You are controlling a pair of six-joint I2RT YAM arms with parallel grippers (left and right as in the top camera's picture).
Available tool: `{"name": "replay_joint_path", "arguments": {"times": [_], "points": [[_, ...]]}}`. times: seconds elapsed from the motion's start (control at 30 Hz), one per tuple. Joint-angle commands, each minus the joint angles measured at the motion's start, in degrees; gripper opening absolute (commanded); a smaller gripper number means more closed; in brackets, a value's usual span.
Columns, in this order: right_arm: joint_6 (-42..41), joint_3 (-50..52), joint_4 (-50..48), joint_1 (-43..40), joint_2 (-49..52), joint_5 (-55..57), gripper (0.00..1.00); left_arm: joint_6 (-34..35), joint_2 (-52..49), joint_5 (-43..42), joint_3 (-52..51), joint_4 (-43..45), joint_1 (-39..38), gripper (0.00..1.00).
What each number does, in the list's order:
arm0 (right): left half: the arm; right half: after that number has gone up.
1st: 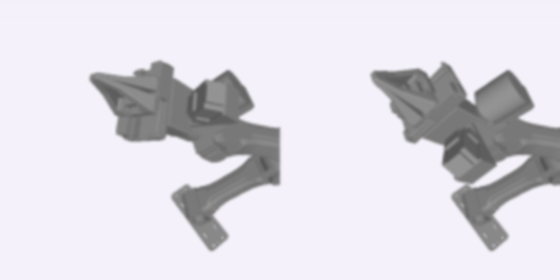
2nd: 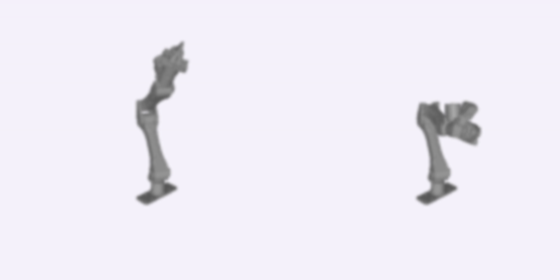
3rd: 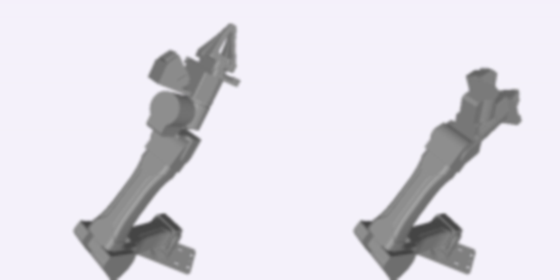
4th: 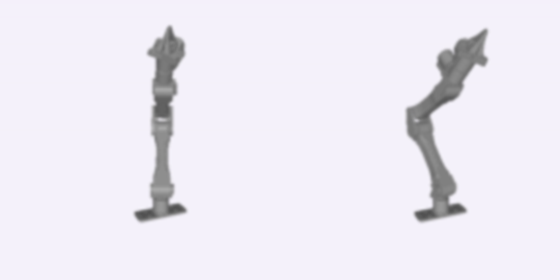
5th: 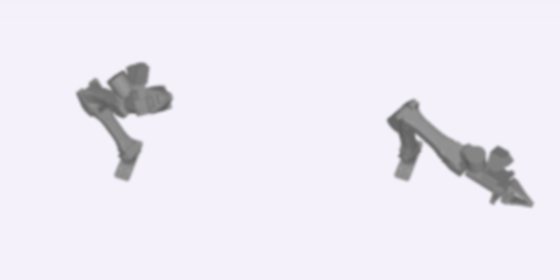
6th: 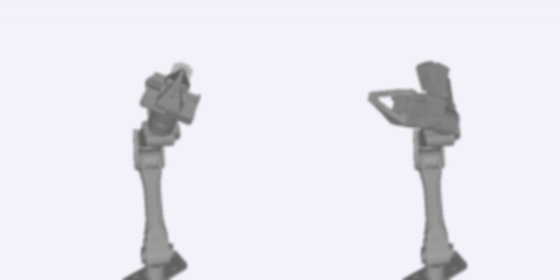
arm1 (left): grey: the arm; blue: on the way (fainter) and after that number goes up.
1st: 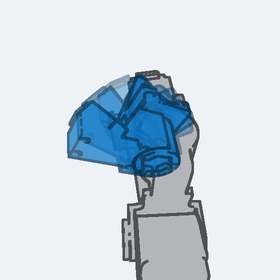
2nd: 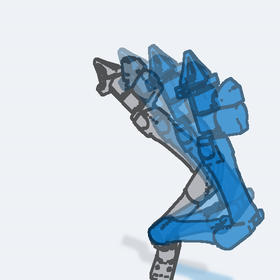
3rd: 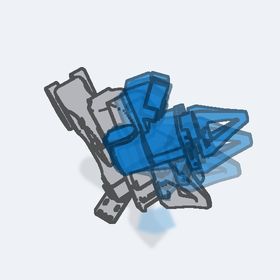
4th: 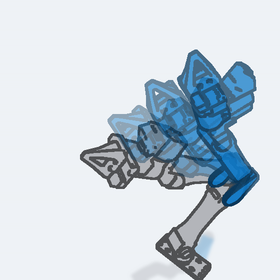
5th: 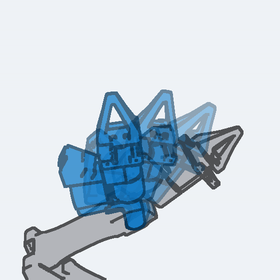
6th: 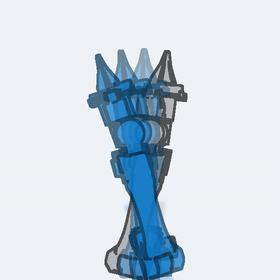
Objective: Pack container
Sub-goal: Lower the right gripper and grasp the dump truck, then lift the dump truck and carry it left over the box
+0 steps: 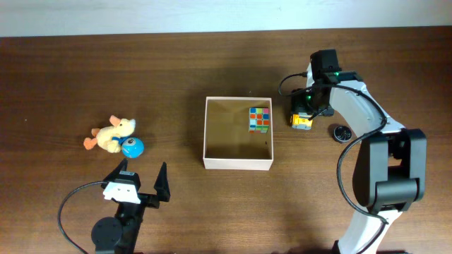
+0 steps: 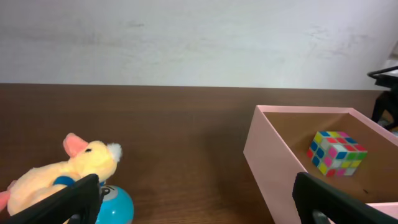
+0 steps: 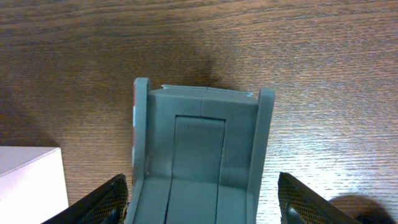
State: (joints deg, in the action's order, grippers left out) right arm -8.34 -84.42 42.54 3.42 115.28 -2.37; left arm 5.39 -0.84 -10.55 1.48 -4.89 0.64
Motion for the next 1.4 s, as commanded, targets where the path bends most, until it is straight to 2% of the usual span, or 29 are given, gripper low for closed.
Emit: {"name": "replay_joint_path", "arguments": {"times": [0.0, 0.3, 0.4, 0.5, 0.8, 1.03, 1.37], "points": [[0.3, 0.6, -0.3, 0.0, 2.5, 1.9, 0.71, -1.1, 0.5, -0.6, -0.3, 0.1, -0.3, 0.99], [-0.1, 0.6, -0.8, 0.0, 4.3, 2.0, 0.7, -1.1, 0.5, -0.6, -0.3, 0.1, -0.3, 0.99], [-0.1, 0.6, -1.0, 0.0, 4.3, 2.0, 0.6, -1.1, 0.5, -0.6, -0.3, 0.1, -0.3, 0.99], [-0.1, 0.6, -1.0, 0.0, 4.3, 1.9, 0.56, -1.1, 0.5, -0.6, -0.3, 0.1, -0.3, 0.99], [0.0, -0.1, -0.3, 0.0, 4.2, 1.9, 0.55, -1.1, 0.5, -0.6, -0.3, 0.1, -0.3, 0.99], [0.0, -5.9, 5.3, 0.0, 3.0, 1.9, 0.55, -1.1, 0.5, -0.6, -0.3, 0.1, -0.3, 0.99], [1.4, -20.7, 20.5, 0.5, 2.8, 1.5, 0.55, -1.1, 0.5, -0.6, -0.3, 0.1, -0.3, 0.99]]}}
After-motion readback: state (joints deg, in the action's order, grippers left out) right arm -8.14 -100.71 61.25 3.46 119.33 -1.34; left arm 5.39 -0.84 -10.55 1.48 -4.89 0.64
